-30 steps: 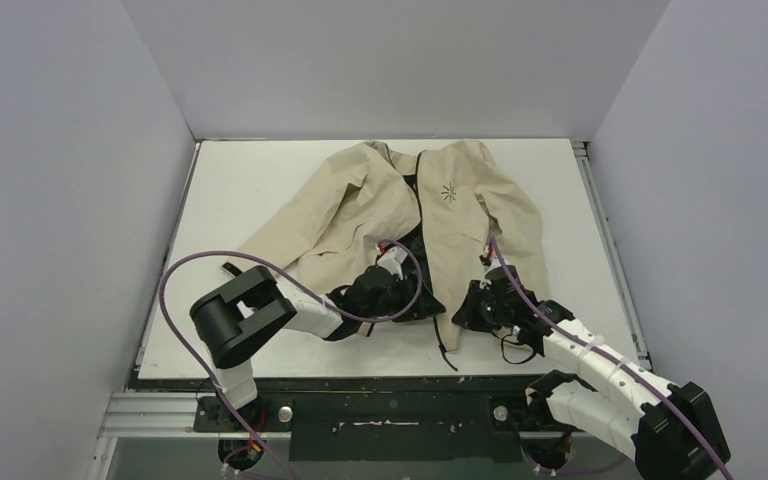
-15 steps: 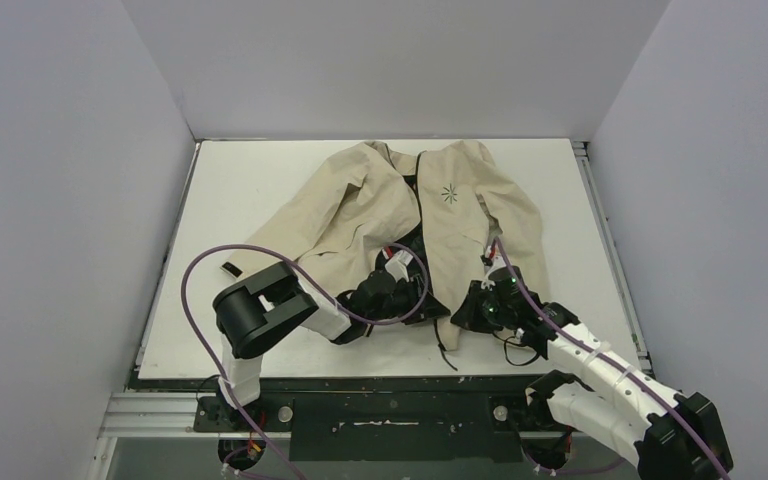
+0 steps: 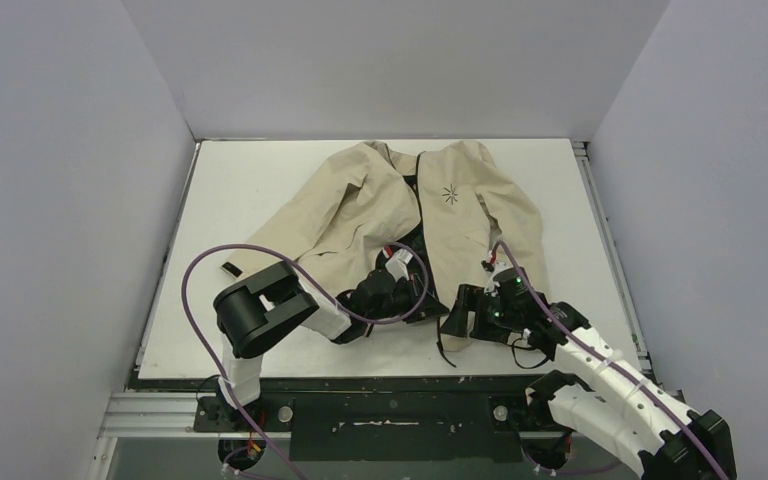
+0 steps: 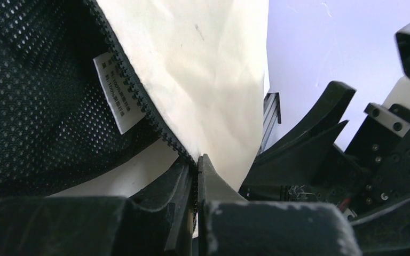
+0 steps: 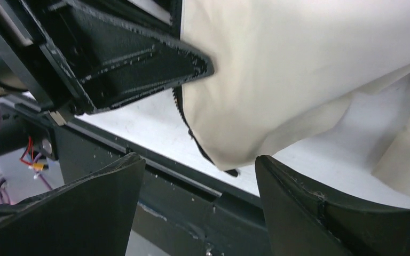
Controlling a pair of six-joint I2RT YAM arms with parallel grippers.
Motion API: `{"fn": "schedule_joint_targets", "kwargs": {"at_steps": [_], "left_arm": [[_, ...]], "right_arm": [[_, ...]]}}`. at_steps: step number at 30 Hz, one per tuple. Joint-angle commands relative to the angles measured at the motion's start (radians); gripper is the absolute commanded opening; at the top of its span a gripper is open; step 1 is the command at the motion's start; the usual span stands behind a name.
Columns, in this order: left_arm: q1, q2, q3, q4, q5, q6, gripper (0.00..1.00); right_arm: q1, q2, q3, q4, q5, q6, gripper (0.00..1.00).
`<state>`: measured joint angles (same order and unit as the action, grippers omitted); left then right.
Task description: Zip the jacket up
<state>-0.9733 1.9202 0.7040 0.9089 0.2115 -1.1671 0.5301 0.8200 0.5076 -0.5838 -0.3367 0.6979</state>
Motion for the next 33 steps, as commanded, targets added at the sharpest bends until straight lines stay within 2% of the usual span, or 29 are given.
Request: {"fn": "schedule_joint_targets", "kwargs": {"at_steps": [1,7,12,23,33], "left_arm": [[0.002,-0.029,0.050,0.036,0.005,0.006,0.00],[0.002,-0.030,0.070,0.015,0.004,0.012,0.00],[0.004,-0.034,0.074,0.002,0.008,0.016,0.00],[0.011,-0.039,0.072,-0.016,0.009,0.018,0.00],[0.018,-0.039,0.069,-0.025,0.012,0.020,0.00]], "right_arm": [[0.007,-0.002,0.010,-0.040,-0.098,0.017,0.78],[0.010,-0.008,-0.036,-0.033,-0.090,0.050,0.79],[0.010,0.004,-0.100,0.052,-0.050,0.081,0.77],[0.011,-0.148,-0.305,0.442,0.008,0.175,0.73],[0.010,-0.173,-0.332,0.550,-0.043,0.097,0.55]]}}
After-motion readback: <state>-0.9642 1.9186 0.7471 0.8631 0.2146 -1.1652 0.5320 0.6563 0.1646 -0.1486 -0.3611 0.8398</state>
